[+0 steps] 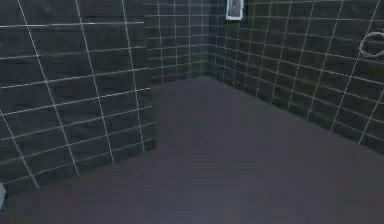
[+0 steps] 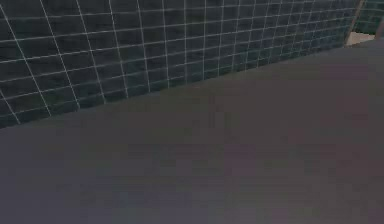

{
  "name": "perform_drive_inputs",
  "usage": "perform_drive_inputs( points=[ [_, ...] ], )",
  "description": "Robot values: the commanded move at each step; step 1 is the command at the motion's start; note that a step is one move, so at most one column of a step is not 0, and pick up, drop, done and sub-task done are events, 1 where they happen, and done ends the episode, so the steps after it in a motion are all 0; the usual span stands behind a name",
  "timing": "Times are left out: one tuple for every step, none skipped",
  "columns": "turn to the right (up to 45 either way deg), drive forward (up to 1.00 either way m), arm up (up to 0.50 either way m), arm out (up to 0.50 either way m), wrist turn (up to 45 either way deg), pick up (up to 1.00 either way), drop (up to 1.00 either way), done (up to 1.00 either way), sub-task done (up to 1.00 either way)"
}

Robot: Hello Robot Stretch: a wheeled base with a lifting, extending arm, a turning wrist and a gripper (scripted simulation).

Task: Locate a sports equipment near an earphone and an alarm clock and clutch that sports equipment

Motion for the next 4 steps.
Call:
perform_drive_inputs(
  points=[
    [45.0,0.00,0.00,0.00,0.0,0.00,0.00,0.00,0.00],
    [45.0,0.00,0.00,0.00,0.0,0.00,0.00,0.00,0.00],
    [42.0,0.00,0.00,0.00,0.0,0.00,0.00,0.00,0.00],
    [0.0,1.00,0.00,0.00,0.0,0.00,0.00,0.00,0.00]
  ],
)
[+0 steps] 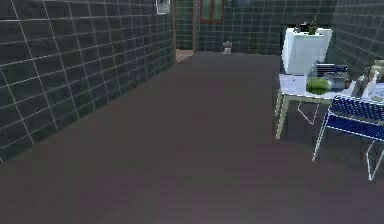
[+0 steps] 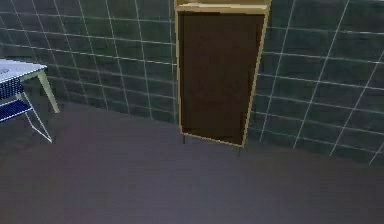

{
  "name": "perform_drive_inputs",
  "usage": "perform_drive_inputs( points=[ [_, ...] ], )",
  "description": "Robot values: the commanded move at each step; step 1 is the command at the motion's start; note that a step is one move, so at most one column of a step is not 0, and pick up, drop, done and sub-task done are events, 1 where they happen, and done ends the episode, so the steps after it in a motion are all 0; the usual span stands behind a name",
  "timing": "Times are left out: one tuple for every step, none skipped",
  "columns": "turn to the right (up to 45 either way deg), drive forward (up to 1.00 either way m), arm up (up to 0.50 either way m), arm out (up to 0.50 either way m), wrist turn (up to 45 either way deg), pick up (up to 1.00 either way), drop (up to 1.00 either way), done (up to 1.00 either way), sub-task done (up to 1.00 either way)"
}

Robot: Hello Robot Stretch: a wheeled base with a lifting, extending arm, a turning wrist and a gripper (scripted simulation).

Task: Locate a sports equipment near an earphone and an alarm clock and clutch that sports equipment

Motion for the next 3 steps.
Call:
perform_drive_inputs(
  points=[
    [0.0,1.00,0.00,0.00,0.0,0.00,0.00,0.00,0.00],
    [0.0,1.00,0.00,0.00,0.0,0.00,0.00,0.00,0.00],
    [0.0,1.00,0.00,0.00,0.0,0.00,0.00,0.00,0.00]
  ],
)
